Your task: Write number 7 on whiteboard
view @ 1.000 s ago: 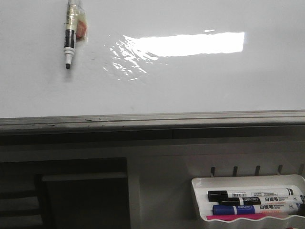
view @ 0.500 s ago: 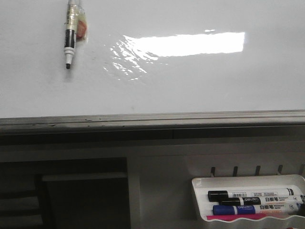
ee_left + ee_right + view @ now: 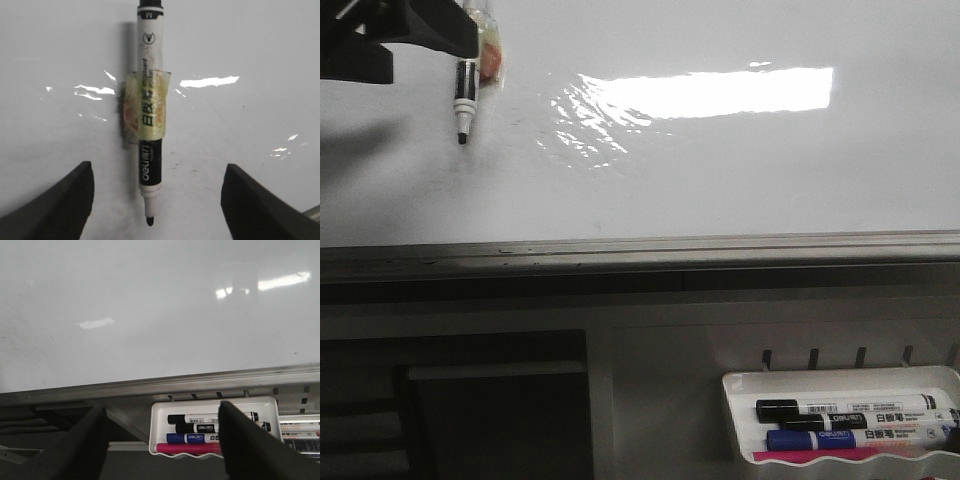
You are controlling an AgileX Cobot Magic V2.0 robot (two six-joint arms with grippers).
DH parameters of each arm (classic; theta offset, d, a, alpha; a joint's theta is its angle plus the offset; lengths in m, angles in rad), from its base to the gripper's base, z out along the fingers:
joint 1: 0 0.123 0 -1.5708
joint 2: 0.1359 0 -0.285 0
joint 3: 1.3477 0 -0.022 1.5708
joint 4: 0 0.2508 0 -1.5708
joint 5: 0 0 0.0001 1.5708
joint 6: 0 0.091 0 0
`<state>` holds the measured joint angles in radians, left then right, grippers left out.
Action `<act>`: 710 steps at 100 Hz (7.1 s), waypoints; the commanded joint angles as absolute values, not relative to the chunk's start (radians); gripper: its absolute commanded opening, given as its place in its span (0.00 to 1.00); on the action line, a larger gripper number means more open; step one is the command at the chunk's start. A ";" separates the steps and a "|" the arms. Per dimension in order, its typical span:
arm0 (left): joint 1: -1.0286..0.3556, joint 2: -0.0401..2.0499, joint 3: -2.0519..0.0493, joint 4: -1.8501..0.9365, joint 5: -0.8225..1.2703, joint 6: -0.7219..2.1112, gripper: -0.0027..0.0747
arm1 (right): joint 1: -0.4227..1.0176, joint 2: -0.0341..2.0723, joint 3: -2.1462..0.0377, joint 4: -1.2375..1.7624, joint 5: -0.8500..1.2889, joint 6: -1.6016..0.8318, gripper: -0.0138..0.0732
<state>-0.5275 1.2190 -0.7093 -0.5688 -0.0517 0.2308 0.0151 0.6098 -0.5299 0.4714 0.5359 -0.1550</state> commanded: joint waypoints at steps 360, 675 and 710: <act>-0.797 1.087 -0.884 0.012 0.325 0.195 0.75 | 0.280 1.333 -1.053 1.124 1.079 -0.832 0.09; -0.542 0.794 -0.644 -0.474 0.103 0.346 0.70 | 0.117 1.057 -0.924 1.233 0.981 -1.028 0.09; -0.857 1.089 -0.803 -0.361 0.085 0.442 0.70 | 0.117 1.122 -0.991 1.120 1.088 -0.940 0.09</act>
<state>-0.8222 1.0411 -0.7333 -0.3918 0.1592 0.4352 0.1215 1.1295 -0.9556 1.0879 1.0728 -0.9516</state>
